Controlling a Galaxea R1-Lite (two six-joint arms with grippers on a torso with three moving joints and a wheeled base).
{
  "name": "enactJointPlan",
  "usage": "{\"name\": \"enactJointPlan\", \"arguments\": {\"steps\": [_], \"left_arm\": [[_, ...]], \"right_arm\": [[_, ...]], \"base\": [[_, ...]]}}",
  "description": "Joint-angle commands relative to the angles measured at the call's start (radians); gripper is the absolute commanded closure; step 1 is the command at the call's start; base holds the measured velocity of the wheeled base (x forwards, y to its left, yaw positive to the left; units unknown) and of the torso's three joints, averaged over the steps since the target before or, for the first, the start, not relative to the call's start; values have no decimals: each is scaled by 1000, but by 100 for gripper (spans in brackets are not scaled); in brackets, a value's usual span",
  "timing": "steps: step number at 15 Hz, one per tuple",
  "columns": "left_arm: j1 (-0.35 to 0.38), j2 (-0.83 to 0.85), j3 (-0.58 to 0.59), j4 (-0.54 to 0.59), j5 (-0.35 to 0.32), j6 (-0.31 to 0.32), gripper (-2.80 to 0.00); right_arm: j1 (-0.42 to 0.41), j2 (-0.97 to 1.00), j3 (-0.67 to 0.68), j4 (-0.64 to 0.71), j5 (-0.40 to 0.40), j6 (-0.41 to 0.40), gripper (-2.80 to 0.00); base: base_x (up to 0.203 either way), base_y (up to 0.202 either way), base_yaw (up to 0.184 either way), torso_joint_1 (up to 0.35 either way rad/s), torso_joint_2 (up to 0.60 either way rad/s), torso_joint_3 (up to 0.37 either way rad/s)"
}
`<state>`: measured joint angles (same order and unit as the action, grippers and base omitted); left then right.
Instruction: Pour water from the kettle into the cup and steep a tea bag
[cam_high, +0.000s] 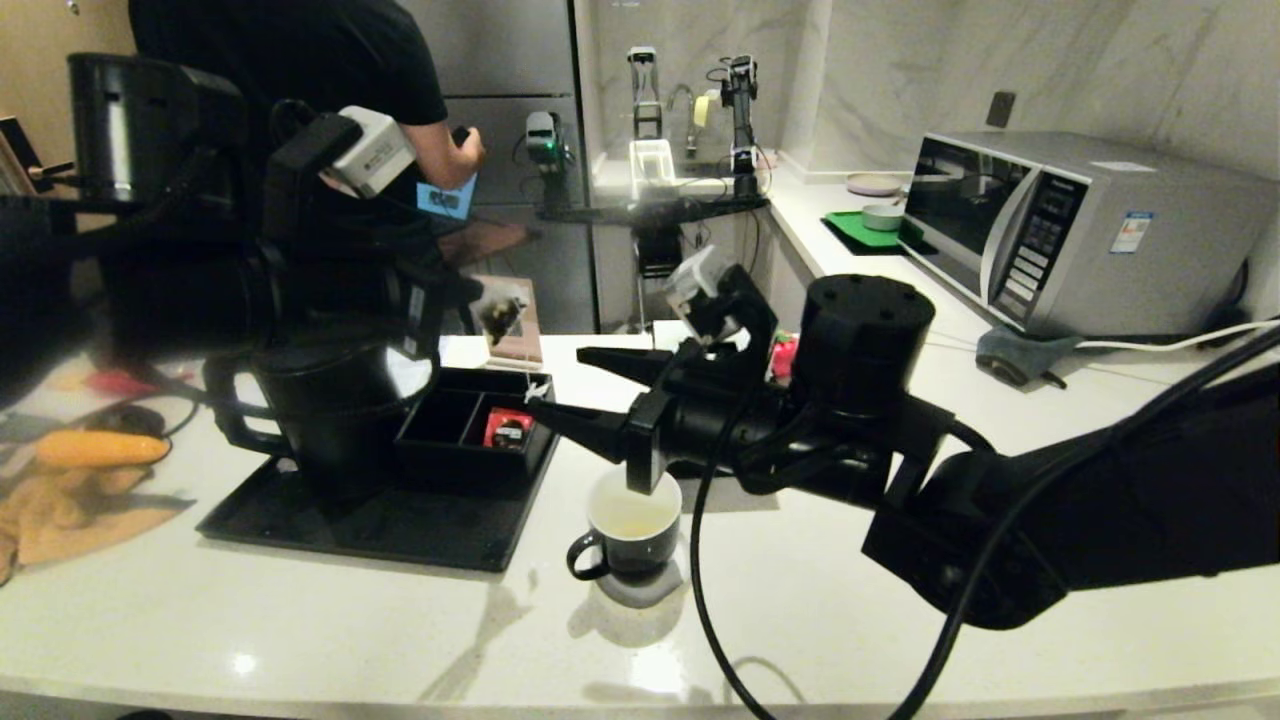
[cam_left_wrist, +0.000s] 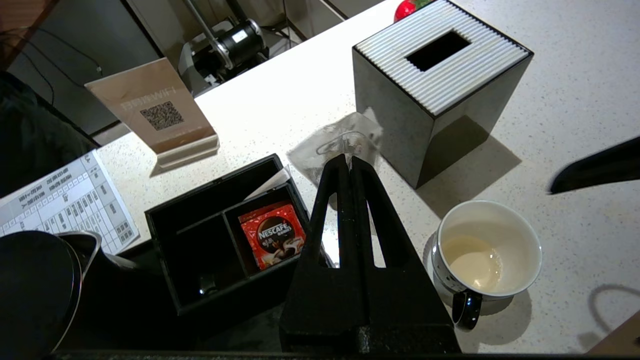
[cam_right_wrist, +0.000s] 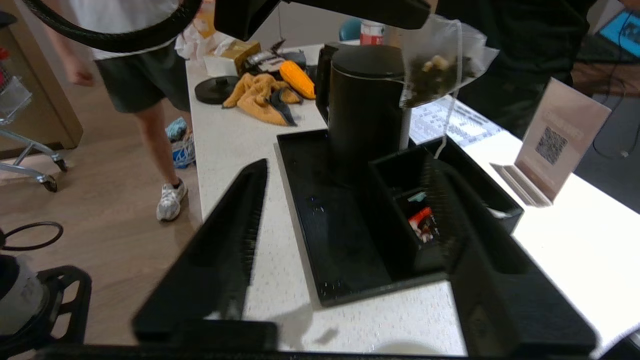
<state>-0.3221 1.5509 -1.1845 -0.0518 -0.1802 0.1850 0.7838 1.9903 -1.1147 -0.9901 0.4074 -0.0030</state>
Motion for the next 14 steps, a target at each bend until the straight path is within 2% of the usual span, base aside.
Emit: {"name": "enactJointPlan", "arguments": {"steps": [1,7,14], "left_arm": [[0,-8,-1,0,-1,1,0],[-9,-14,-12,0,-1,-1,0],[-18,-34,-17,0,8,-1,0]], "right_arm": [[11,39,-5,-18,4,0,-280],[34,100,-24,-68,4,1,-280],[34,203,-143,-74,-19,48,-280]], "base": [[0,0,0,0,0,0],[0,0,0,0,0,0],[0,0,0,0,0,0]]}}
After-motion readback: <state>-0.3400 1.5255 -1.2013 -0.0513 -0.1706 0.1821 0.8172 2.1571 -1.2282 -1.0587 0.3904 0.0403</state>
